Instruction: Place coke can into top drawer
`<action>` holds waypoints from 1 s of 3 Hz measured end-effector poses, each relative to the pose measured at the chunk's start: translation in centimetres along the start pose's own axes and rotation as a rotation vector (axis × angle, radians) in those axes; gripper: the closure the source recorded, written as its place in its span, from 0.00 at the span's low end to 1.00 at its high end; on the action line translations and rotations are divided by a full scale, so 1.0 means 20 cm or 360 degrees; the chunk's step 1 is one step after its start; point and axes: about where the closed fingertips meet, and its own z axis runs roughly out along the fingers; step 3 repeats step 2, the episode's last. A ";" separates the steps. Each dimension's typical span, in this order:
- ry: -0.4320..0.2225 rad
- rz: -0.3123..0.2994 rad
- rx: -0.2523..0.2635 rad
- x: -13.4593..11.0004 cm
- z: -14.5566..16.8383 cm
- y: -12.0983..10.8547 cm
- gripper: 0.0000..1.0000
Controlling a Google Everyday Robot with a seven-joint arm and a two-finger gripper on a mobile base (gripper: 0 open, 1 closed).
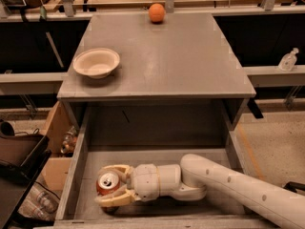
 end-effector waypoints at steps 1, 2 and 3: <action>-0.0001 -0.0001 -0.0006 0.00 0.01 0.00 0.05; -0.0001 -0.0001 -0.0009 0.00 0.01 0.01 0.00; -0.0001 -0.0001 -0.0009 0.00 0.01 0.01 0.00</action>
Offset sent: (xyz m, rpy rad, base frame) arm -0.0008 0.0010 0.0004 0.0006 -0.0004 0.0030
